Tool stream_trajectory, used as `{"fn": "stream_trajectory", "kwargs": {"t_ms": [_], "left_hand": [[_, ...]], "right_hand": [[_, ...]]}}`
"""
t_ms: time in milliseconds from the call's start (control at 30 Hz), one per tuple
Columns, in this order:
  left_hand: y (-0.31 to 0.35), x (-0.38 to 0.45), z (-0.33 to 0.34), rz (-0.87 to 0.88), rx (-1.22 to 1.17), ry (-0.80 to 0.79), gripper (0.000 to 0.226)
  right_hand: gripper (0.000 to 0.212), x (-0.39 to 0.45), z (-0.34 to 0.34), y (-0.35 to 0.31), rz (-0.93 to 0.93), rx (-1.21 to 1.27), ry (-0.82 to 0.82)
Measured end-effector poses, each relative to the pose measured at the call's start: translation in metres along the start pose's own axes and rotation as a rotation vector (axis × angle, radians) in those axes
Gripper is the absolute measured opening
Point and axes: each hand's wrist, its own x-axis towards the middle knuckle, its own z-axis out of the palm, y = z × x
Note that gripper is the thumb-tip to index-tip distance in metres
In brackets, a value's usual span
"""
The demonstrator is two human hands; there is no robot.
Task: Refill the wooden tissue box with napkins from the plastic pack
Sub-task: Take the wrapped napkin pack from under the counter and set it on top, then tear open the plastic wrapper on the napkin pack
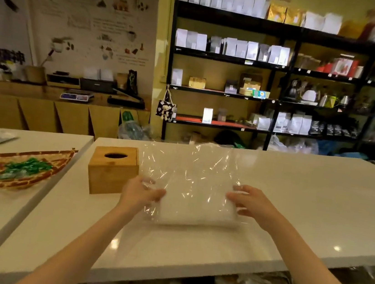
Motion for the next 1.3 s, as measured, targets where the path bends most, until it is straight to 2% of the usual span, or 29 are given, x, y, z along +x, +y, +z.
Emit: {"fn": "stream_trajectory", "kwargs": {"t_ms": [133, 267, 333, 400, 500, 533, 600, 667, 767, 833, 933, 1000, 1033, 1100, 1300], "left_hand": [[-0.013, 0.016, 0.01, -0.118, -0.034, -0.063, 0.035], [-0.025, 0.022, 0.009, -0.159, -0.094, -0.078, 0.026], [-0.028, 0.023, 0.006, -0.162, -0.117, -0.081, 0.024], [-0.029, 0.023, 0.0, -0.182, -0.076, -0.126, 0.034], [-0.021, 0.026, -0.013, -0.215, 0.126, -0.168, 0.047], [-0.015, 0.026, -0.016, -0.155, 0.273, -0.155, 0.051], [-0.003, 0.024, -0.021, 0.067, 0.747, -0.049, 0.059], [0.016, 0.019, -0.019, 0.243, 1.132, 0.044, 0.058], [0.047, 0.023, -0.008, 0.36, 1.314, 0.068, 0.048], [0.062, 0.033, 0.008, 0.488, 1.28, -0.013, 0.037], [0.066, 0.06, 0.043, 0.579, 0.99, -0.376, 0.028], [0.059, 0.079, 0.071, 0.483, 0.76, -0.623, 0.037], [0.053, 0.086, 0.085, 0.4, 0.655, -0.696, 0.042], [0.043, 0.097, 0.108, 0.29, 0.543, -0.746, 0.052], [0.027, 0.113, 0.132, 0.093, 0.49, -0.806, 0.067]], "right_hand": [[0.026, 0.025, 0.0, 0.007, 0.113, -0.067, -0.041], [0.033, 0.036, -0.001, 0.012, 0.168, -0.187, -0.106], [0.024, 0.04, -0.001, 0.011, 0.166, -0.211, -0.127], [0.021, 0.042, 0.0, 0.008, 0.157, -0.217, -0.131], [0.022, 0.047, 0.0, 0.006, 0.153, -0.235, -0.076], [0.021, 0.049, -0.001, 0.007, 0.155, -0.245, -0.054], [0.017, 0.053, -0.002, 0.009, 0.161, -0.259, -0.038], [0.015, 0.057, -0.003, 0.009, 0.167, -0.264, -0.04], [0.016, 0.063, -0.004, 0.008, 0.178, -0.272, -0.019], [0.016, 0.067, -0.004, 0.008, 0.173, -0.27, 0.004], [0.014, 0.073, -0.003, 0.011, 0.169, -0.262, 0.046], [0.015, 0.076, -0.001, 0.014, 0.182, -0.217, 0.065], [0.017, 0.078, 0.0, 0.016, 0.179, -0.188, 0.074], [0.018, 0.081, 0.001, 0.02, 0.153, -0.136, 0.087], [0.012, 0.086, 0.006, 0.031, 0.14, -0.056, 0.125]]}}
